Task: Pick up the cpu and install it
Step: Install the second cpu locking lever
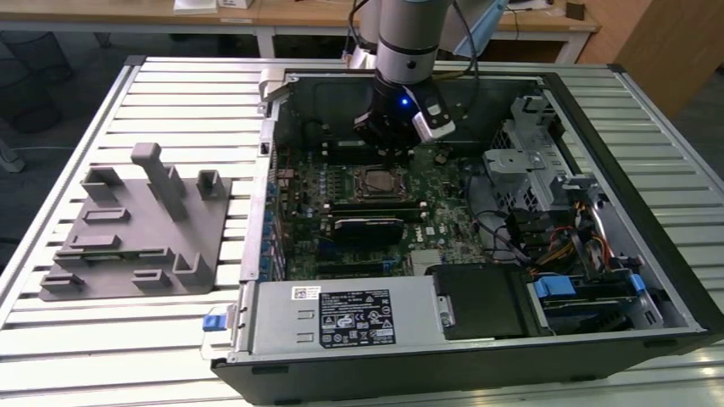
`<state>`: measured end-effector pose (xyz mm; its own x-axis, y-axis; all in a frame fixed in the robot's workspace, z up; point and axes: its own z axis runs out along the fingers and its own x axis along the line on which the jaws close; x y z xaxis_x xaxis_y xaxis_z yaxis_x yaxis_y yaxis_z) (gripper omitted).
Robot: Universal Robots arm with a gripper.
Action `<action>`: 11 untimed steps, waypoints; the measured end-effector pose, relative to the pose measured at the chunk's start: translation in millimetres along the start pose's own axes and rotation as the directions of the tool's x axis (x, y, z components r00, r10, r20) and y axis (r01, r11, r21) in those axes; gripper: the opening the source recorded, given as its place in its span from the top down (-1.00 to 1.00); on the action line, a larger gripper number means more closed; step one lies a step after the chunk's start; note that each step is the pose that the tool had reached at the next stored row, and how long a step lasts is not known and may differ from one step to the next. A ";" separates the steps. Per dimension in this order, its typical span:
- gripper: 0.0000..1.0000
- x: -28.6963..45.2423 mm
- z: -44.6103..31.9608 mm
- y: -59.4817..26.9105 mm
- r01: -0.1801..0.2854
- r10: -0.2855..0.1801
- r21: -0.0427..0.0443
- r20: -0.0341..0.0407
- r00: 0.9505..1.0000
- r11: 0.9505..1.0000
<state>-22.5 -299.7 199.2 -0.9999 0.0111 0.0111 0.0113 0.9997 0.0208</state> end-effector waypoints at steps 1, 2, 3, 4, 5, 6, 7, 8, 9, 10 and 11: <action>0.79 0.0 0.0 -0.1 0.000 0.000 0.001 0.000 1.000 1.000; 0.79 0.0 0.1 -0.1 0.000 0.000 0.004 0.000 1.000 1.000; 0.79 0.0 0.5 -0.2 0.000 0.000 0.007 0.000 1.000 1.000; 0.79 0.0 1.1 -0.2 0.000 0.000 0.010 0.000 1.000 1.000; 0.79 0.0 1.8 -0.1 0.000 0.000 0.012 0.000 1.000 1.000; 0.79 0.0 2.5 -0.2 0.000 0.000 0.020 0.000 1.000 1.000; 0.79 -0.2 1.7 0.4 0.000 0.000 0.044 -0.006 1.000 0.999; 0.79 -0.2 1.7 0.4 0.000 0.000 0.044 -0.006 1.000 0.999; 0.79 -0.2 1.7 0.4 0.000 0.000 0.044 -0.006 1.000 0.999; 0.79 -0.2 1.7 0.4 0.000 0.000 0.044 -0.006 1.000 0.999; 0.79 -0.2 1.7 0.4 0.000 0.000 0.044 -0.006 1.000 0.999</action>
<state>-22.3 -299.2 197.5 -0.9998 0.0112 0.0173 0.0108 0.9997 -0.0236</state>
